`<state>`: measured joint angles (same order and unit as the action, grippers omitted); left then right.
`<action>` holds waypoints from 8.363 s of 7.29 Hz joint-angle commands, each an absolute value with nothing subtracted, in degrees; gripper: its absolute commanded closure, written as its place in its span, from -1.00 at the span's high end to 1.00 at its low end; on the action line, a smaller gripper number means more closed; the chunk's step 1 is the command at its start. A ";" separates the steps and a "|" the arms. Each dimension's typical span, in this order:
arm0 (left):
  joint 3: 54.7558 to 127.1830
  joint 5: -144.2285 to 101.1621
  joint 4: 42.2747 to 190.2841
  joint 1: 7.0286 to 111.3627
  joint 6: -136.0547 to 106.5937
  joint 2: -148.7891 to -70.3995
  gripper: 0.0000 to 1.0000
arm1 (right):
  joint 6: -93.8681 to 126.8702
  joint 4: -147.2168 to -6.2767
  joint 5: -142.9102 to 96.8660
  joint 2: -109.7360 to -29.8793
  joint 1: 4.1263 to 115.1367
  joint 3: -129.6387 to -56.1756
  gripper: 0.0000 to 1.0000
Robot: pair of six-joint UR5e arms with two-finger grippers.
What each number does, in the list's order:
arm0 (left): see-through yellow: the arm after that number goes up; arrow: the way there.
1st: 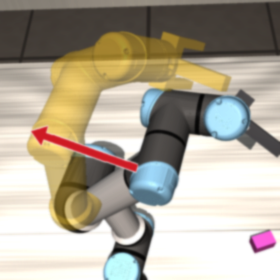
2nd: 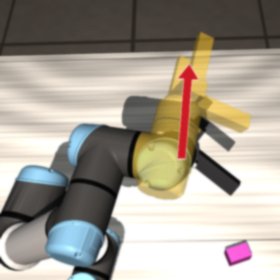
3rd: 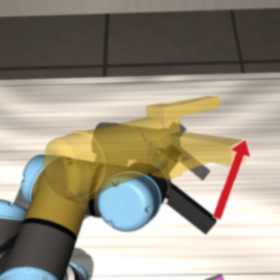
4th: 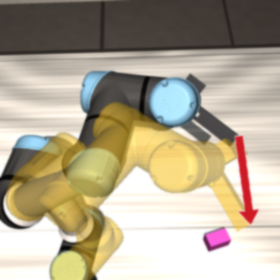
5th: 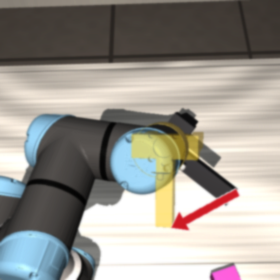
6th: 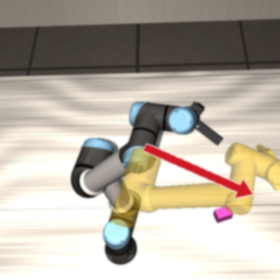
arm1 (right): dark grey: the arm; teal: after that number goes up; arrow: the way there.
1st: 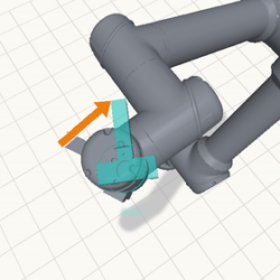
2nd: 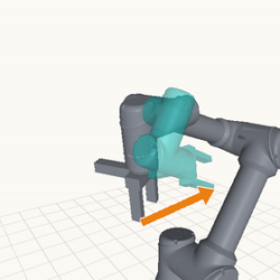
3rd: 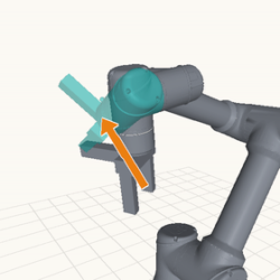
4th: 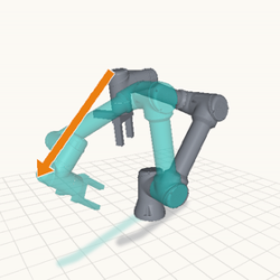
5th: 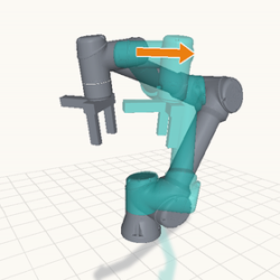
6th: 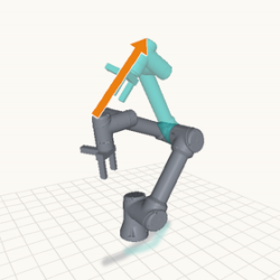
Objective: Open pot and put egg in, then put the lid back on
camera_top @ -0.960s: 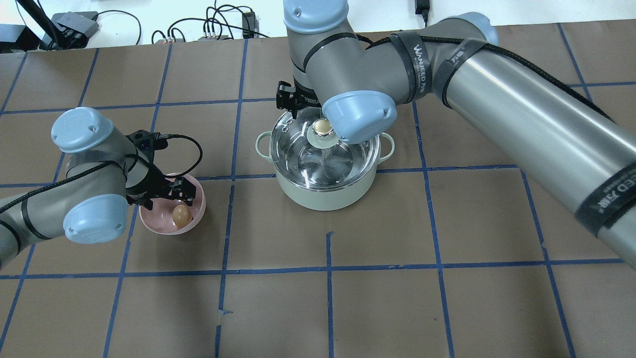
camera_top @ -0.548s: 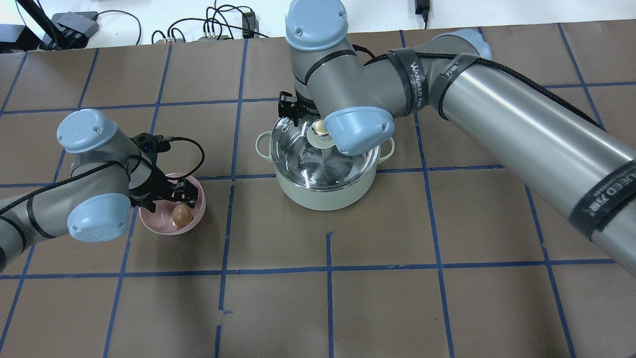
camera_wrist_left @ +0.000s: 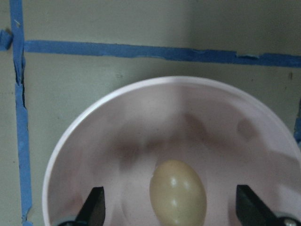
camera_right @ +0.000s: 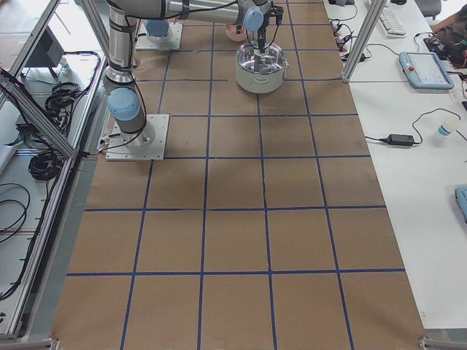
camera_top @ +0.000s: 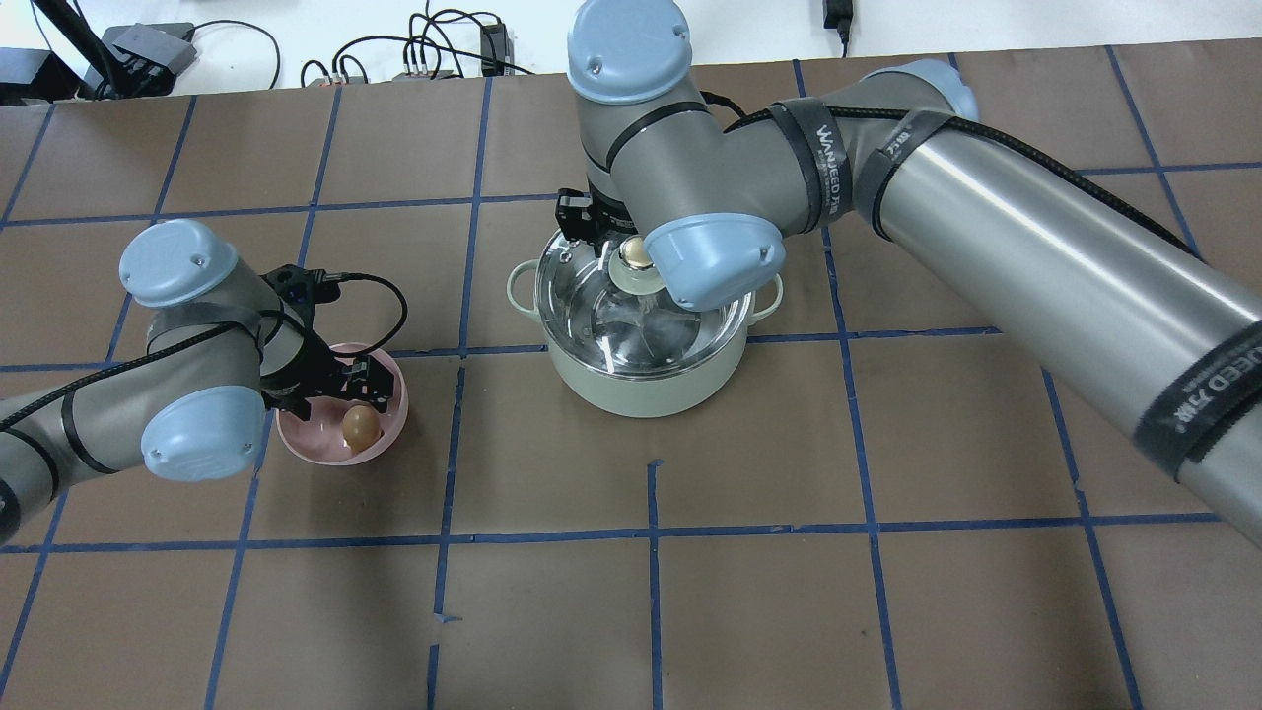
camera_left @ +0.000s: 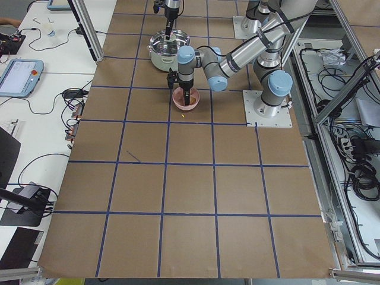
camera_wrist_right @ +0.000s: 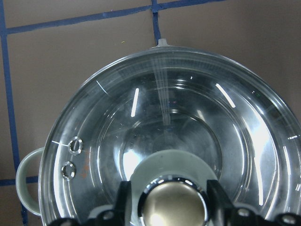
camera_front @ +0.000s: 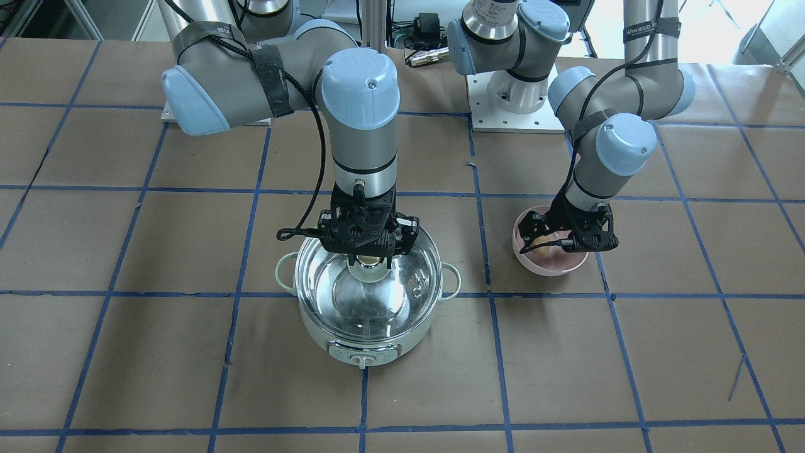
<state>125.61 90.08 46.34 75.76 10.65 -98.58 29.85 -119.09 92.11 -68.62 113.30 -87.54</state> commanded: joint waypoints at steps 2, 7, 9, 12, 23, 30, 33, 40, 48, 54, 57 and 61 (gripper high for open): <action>126.03 90.00 44.57 75.76 10.81 -98.61 0.94 | 27.96 -117.96 94.46 -69.08 112.59 -86.84 -0.21; 127.09 90.53 41.84 75.76 11.51 -98.88 0.92 | 26.12 -110.60 92.21 -76.61 104.98 -85.70 -0.26; 126.30 90.88 42.18 75.76 12.04 -98.88 0.92 | 20.50 -108.12 90.89 -79.70 97.85 -85.78 -0.26; 125.43 90.70 47.01 75.67 11.87 -98.96 0.92 | 14.96 -105.57 89.30 -81.30 92.39 -86.13 -0.25; 124.98 90.62 50.27 75.67 9.40 -100.63 -0.54 | 10.31 -105.38 88.41 -81.83 90.97 -86.57 -0.24; 120.97 90.79 54.10 75.85 9.41 -100.37 -0.73 | 8.35 -105.38 87.80 -81.91 90.97 -86.66 -0.20; 106.65 90.79 72.03 81.89 4.15 -98.35 -0.74 | 8.26 -105.29 87.89 -81.91 90.97 -86.66 -0.20; 88.19 88.95 63.46 110.37 -7.29 -113.60 -0.74 | 7.91 -105.21 87.72 -81.83 90.27 -86.66 -0.20; 86.84 89.82 86.42 100.14 5.86 -100.33 0.99 | 10.27 -105.03 87.98 -82.35 91.58 -87.88 -0.28; 88.58 93.69 90.12 92.46 5.45 -89.48 1.00 | 29.58 -113.19 88.77 -75.96 107.55 -88.07 -0.32; 88.95 93.52 89.30 92.37 2.99 -88.95 1.00 | 32.86 -116.45 89.21 -72.25 110.82 -88.07 -0.32; 88.95 93.69 89.65 92.29 2.99 -88.25 1.00 | 34.54 -120.50 89.56 -69.70 112.68 -87.54 -0.32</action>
